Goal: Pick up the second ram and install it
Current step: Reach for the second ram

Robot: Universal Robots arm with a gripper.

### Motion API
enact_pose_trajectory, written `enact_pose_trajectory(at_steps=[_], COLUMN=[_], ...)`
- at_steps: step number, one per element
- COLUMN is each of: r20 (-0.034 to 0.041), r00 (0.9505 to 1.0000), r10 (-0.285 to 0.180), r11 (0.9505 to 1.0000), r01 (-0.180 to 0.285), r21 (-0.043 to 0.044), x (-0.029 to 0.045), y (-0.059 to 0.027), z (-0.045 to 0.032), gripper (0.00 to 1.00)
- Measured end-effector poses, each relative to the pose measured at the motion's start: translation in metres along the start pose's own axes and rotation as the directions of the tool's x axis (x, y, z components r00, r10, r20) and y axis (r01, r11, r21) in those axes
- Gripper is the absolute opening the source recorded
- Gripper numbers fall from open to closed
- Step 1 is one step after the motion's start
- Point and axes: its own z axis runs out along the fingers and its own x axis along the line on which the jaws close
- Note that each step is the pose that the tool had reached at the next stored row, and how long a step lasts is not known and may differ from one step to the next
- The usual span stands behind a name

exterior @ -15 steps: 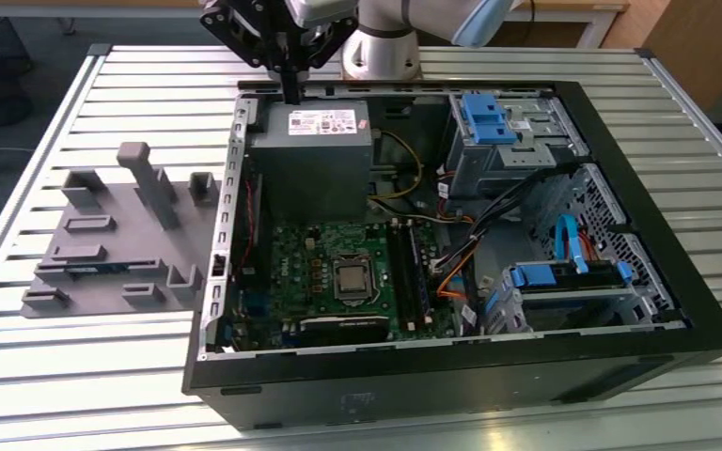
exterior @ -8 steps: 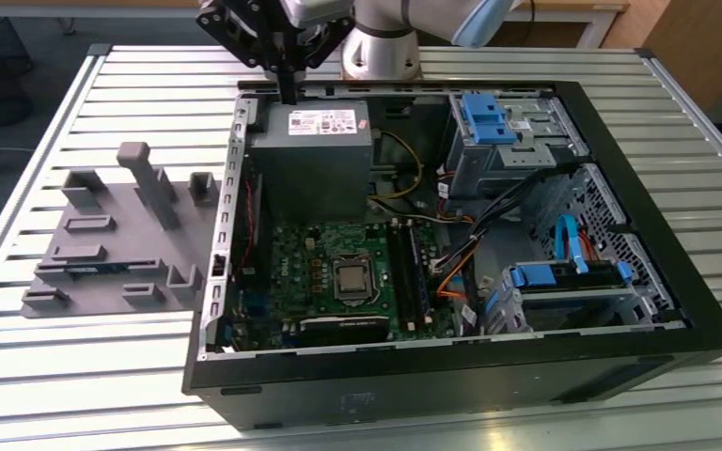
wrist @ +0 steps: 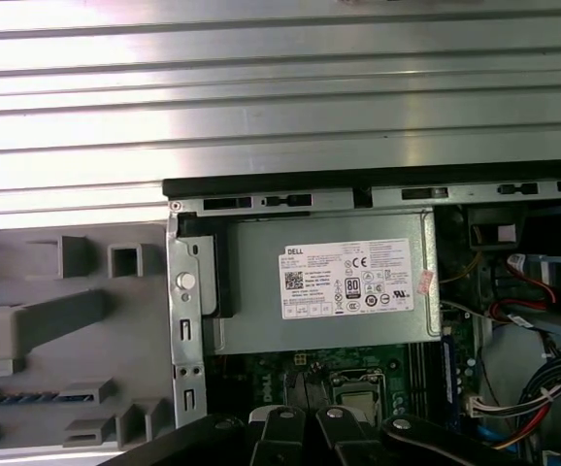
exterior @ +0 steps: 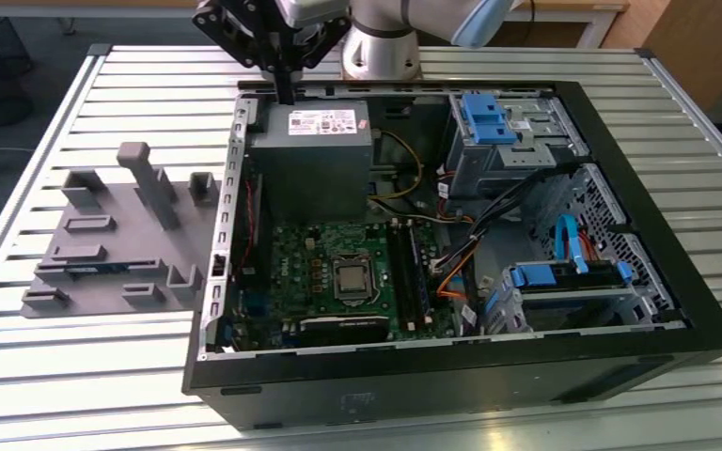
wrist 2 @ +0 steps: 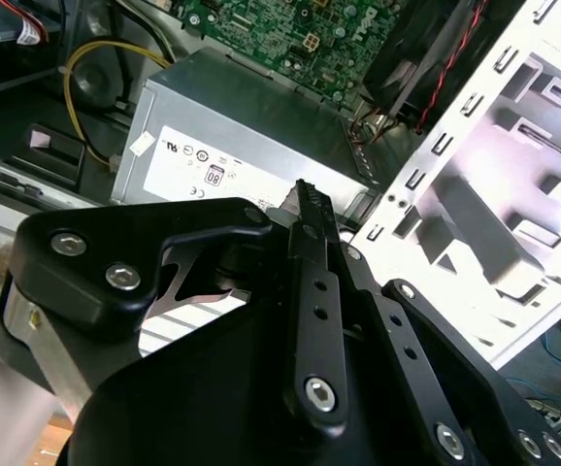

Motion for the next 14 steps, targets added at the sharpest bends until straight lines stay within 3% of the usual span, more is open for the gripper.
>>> enact_pose_trajectory(at_steps=[14], r20=[0.0], r00=[1.0], r10=[0.0], r11=[1.0], r01=[0.0], r21=[0.0], x=[0.0052], y=[-0.0004], z=[-0.0001], gripper=[0.11])
